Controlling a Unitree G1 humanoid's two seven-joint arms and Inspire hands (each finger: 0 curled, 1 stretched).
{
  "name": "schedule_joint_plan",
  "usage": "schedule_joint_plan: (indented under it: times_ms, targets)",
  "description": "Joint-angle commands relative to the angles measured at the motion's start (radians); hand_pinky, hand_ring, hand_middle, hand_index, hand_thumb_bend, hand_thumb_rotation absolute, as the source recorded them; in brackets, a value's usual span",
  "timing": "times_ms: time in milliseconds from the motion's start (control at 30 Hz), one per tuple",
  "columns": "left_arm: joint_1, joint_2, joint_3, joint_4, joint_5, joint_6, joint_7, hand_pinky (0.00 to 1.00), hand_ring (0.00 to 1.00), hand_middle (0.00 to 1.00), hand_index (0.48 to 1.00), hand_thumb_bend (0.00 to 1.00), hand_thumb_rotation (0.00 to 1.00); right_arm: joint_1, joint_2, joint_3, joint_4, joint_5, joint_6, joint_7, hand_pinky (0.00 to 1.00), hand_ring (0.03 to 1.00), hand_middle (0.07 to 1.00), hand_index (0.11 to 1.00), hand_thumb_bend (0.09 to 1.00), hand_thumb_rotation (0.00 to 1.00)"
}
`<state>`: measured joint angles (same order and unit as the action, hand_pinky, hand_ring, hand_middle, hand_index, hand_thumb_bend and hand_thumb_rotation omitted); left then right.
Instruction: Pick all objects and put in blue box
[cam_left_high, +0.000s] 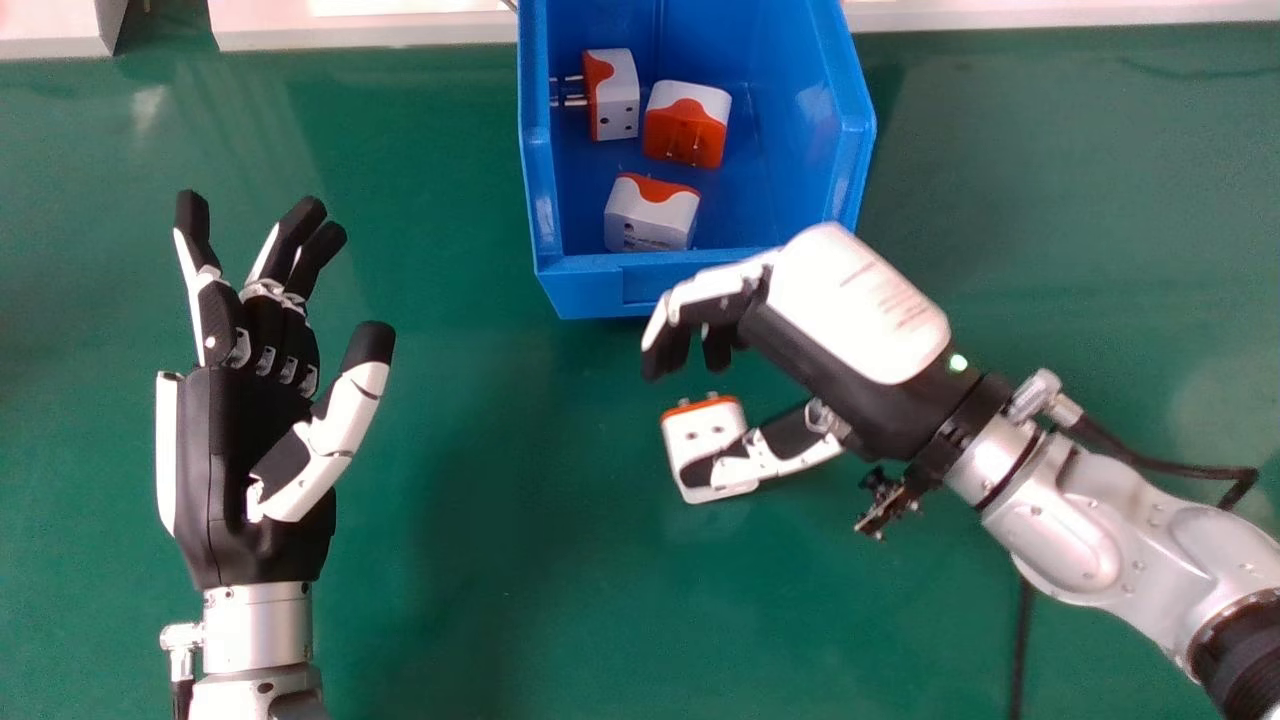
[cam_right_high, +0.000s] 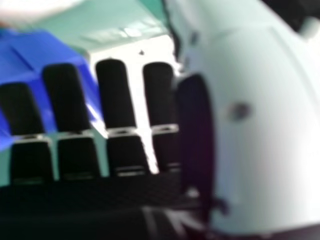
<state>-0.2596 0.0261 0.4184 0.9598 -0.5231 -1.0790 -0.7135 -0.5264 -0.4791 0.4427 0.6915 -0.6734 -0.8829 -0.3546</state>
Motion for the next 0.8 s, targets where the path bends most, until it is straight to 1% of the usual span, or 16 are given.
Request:
schedule_joint_plan:
  times_ms: [0,133,233,333,467,633,767]
  targets:
    - [-0.012,0.003,-0.003,-0.003,0.015,-0.026,0.008,1.0,0.89,0.89,0.491,0.48,0.1,0.004,-0.014,-0.048,-0.05,0.056,-0.032,0.019,0.39,0.4,0.514,0.505,0.518,0.0]
    - [-0.016,0.003,-0.004,0.007,0.027,-0.032,0.018,1.0,0.89,0.89,0.491,0.48,0.1,0.009,-0.016,-0.1,-0.096,0.106,-0.054,0.06,0.39,0.402,0.514,0.504,0.518,0.0]
    - [-0.019,0.004,-0.006,0.014,0.029,-0.032,0.018,1.0,0.9,0.89,0.491,0.48,0.1,0.003,-0.019,-0.146,-0.146,0.126,-0.054,0.077,0.39,0.401,0.514,0.504,0.517,0.0]
    - [-0.018,0.002,-0.008,0.014,0.026,-0.031,0.014,1.0,0.9,0.89,0.491,0.48,0.1,0.0,-0.015,-0.181,-0.178,0.101,-0.048,0.065,0.37,0.397,0.516,0.504,0.516,0.0]
    - [-0.017,0.001,-0.005,0.014,0.012,-0.023,0.0,1.0,0.9,0.89,0.491,0.48,0.1,-0.004,-0.013,-0.207,-0.2,0.07,-0.047,0.055,0.35,0.392,0.517,0.505,0.515,0.0]
    - [-0.008,-0.006,-0.005,0.002,0.005,-0.02,-0.009,1.0,0.89,0.89,0.491,0.48,0.1,0.003,-0.012,-0.201,-0.186,0.067,-0.063,0.069,0.35,0.393,0.517,0.504,0.515,0.0]
    - [-0.005,-0.008,0.0,0.007,0.002,-0.02,-0.015,1.0,0.89,0.89,0.49,0.48,0.1,0.014,-0.027,-0.189,-0.167,0.095,-0.066,0.133,0.33,0.389,0.518,0.504,0.515,0.0]
